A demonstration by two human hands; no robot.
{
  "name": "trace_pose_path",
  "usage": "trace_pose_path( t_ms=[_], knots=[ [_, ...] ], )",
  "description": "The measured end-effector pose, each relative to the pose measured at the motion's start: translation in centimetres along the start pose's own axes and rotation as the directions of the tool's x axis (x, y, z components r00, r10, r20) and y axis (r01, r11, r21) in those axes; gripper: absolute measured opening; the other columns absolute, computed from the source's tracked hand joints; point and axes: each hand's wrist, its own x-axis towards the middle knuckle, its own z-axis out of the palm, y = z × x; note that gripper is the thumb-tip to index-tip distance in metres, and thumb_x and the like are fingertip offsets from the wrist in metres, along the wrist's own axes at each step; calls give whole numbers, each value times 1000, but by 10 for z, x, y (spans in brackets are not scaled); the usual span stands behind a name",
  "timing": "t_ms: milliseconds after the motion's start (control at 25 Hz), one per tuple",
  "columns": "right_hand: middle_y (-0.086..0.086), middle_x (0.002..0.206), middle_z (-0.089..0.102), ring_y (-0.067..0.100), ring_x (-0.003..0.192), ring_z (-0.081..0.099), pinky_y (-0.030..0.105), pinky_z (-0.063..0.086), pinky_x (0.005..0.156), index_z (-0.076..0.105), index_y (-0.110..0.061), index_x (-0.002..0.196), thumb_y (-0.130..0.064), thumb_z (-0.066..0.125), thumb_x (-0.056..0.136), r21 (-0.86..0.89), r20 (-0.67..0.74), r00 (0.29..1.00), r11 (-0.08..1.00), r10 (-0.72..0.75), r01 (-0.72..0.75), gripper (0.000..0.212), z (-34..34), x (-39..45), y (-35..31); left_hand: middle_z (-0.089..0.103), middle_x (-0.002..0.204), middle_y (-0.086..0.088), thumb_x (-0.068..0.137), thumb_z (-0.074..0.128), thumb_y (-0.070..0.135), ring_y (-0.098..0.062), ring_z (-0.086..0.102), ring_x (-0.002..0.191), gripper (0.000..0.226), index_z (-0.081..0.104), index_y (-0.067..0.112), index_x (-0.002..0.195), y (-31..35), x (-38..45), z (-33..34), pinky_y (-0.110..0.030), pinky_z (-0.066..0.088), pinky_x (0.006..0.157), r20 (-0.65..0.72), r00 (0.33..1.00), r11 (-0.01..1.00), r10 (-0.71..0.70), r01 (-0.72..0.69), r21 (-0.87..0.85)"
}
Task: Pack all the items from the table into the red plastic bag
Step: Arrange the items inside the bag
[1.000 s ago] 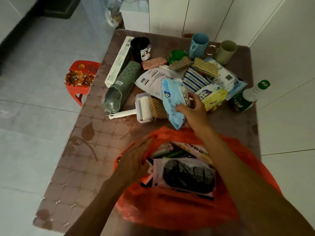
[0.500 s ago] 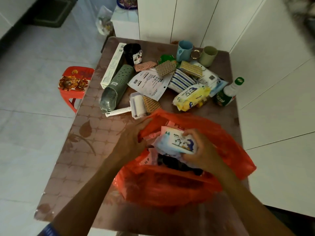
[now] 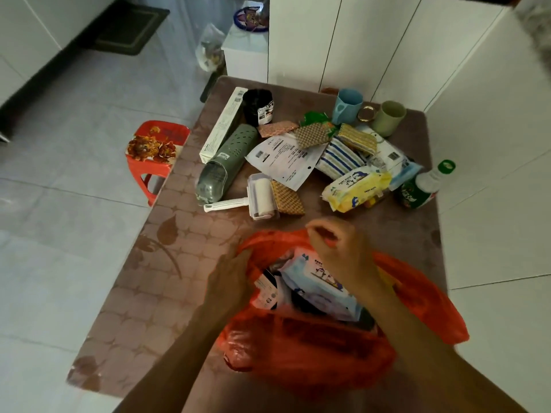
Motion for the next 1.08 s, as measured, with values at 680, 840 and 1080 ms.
trace_pose_path(
  t_ms=[680, 840, 1080],
  knots=[
    [-8, 86, 68, 1, 75, 62, 21, 51, 59, 67, -36, 94, -33, 53, 79, 391, 1, 981, 903, 195, -180, 21, -20, 61, 3, 17, 156, 6, 72, 67, 1, -26, 36, 138, 80, 36, 17, 144, 2, -15, 1, -36, 42, 103, -4, 980, 968, 197, -195, -161],
    [-18, 94, 66, 1, 83, 58, 23, 49, 75, 72, -40, 94, -20, 61, 80, 38, 578, 803, 977, 148, -207, 27, -25, -11, 17, 17, 152, 17, 72, 66, -4, -20, 56, 113, 83, 38, 28, 143, 9, -19, -4, -8, 44, 72, -30, 976, 950, 216, -217, -223],
    [-2, 116, 56, 17, 106, 54, 26, 42, 75, 70, -25, 117, -16, 63, 89, -296, 760, 649, 880, -18, 371, 31, 33, -79, 29, 27, 151, 12, 70, 66, -6, -5, 54, 93, 84, 44, 44, 134, 1, -15, -9, -5, 46, 61, 16, 955, 934, 296, -286, -214]
  ],
)
